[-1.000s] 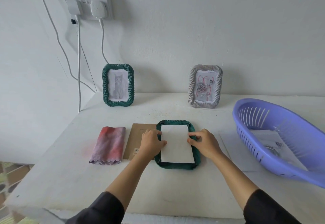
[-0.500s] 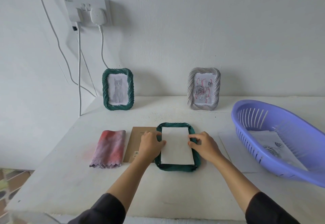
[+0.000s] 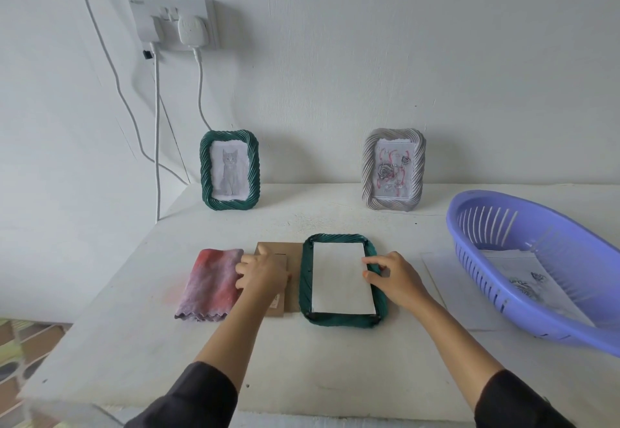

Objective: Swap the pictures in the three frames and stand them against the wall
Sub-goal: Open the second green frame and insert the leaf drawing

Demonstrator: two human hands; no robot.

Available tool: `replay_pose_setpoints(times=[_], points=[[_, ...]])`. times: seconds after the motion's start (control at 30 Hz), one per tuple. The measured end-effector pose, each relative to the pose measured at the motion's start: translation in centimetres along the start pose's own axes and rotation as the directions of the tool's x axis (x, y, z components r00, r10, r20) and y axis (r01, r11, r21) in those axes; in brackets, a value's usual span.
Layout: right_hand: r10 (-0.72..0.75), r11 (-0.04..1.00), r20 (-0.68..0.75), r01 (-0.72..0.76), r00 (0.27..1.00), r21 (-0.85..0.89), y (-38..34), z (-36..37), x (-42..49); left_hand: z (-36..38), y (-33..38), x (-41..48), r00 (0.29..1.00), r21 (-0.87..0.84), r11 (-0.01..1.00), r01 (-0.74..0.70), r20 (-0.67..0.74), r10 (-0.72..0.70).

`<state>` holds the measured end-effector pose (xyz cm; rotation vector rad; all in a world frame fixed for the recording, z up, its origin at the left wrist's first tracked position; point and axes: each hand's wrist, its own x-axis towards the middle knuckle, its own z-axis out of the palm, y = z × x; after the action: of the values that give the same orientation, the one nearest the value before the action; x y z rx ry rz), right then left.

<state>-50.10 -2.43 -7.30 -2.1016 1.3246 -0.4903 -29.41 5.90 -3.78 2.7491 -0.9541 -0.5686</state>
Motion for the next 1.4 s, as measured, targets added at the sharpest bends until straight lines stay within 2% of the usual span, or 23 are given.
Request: replay_pose_setpoints(times=[0.17, 0.3, 0.4, 0.47, 0.53, 0.6, 0.67, 0.8, 0.9, 1.07, 1.4], points=[[-0.002, 1.000, 0.010, 0.002, 1.000, 0.010, -0.1, -0.1, 0.0, -0.7, -1.1, 1.2, 1.000, -0.129, 0.992, -0.013, -0.016, 0.011], [0.001, 0.997, 0.004, -0.001, 1.000, 0.073, -0.3, -0.4, -0.2, -2.4, -1.8, 1.1, 0.985, -0.346, 0.930, -0.122, -0.156, 0.071], [-0.004, 0.996, -0.077, 0.011, 0.997, 0.083, -0.8, -0.7, -0.5, -4.8, -2.0, 0.5, 0.952, -0.483, 0.854, -0.193, -0.304, 0.044], [-0.030, 0.993, -0.132, 0.044, 0.991, 0.110, -1.6, -1.0, -0.8, -6.0, -1.6, 0.1, 0.938, -0.568, 0.786, -0.242, -0.344, 0.040], [-0.036, 0.968, -0.123, 0.065, 0.992, 0.242, -2.8, -1.3, -1.1, -6.2, -0.6, -0.4, 0.952, -0.679, 0.683, -0.270, -0.296, 0.082], [-0.024, 0.908, -0.034, 0.036, 0.999, 0.417, -4.0, -1.5, -1.4, -5.4, 0.9, -1.4, 0.969, -0.777, 0.580, -0.245, -0.185, 0.162], [-0.019, 0.851, 0.049, -0.010, 0.999, 0.524, -4.8, -1.6, -1.7, -3.7, 2.2, -2.5, 0.972, -0.817, 0.542, -0.195, -0.085, 0.221], [0.039, 0.833, 0.054, -0.063, 0.998, 0.549, -4.9, -1.4, -2.6, -0.5, 3.1, -3.2, 0.968, -0.830, 0.546, -0.112, 0.034, 0.250], [0.119, 0.810, 0.048, -0.125, 0.992, 0.573, -4.5, -1.4, -2.9, 0.6, 3.2, -2.7, 0.955, -0.763, 0.635, -0.122, 0.084, 0.285], [0.237, 0.799, 0.052, -0.225, 0.970, 0.558, -4.2, -1.2, -2.7, 1.1, 3.7, -2.6, 0.952, -0.628, 0.740, -0.242, -0.007, 0.306], [0.303, 0.786, 0.054, -0.282, 0.951, 0.551, -3.7, -1.0, -2.6, 2.1, 4.1, -2.3, 0.944, -0.545, 0.789, -0.285, -0.015, 0.331]])
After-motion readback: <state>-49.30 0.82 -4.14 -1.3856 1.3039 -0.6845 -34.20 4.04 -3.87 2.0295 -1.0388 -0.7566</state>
